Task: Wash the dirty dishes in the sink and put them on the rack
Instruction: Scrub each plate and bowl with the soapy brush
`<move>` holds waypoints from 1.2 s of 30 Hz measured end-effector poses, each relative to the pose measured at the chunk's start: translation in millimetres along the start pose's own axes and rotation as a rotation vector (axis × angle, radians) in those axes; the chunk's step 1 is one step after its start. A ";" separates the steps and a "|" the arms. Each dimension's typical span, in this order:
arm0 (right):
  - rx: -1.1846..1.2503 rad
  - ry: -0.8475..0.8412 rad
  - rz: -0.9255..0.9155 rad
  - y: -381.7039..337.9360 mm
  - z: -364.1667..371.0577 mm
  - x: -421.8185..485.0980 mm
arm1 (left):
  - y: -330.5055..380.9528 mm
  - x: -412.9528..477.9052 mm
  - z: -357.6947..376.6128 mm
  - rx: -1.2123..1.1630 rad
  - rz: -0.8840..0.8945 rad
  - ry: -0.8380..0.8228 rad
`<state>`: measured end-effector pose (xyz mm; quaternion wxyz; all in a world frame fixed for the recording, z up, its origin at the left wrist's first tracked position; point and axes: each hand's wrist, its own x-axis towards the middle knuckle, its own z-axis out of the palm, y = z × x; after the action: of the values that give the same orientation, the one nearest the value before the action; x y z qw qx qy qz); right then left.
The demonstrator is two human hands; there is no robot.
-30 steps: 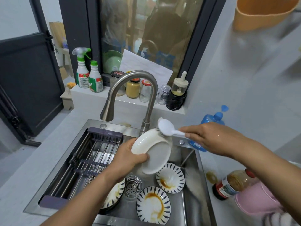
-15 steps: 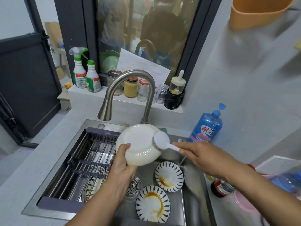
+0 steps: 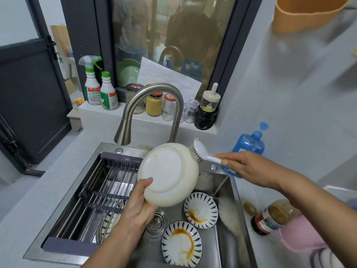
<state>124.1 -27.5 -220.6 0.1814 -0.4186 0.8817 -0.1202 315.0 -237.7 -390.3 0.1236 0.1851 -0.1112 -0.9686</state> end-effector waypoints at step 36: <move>-0.396 -0.245 -0.047 -67.7 32.6 9.8 | -10.8 6.6 9.1 0.193 -0.006 -0.118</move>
<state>179.1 -79.0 -227.7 0.1985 -0.4781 0.8494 0.1029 303.4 -227.8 -387.1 0.0954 0.1390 -0.2103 -0.9630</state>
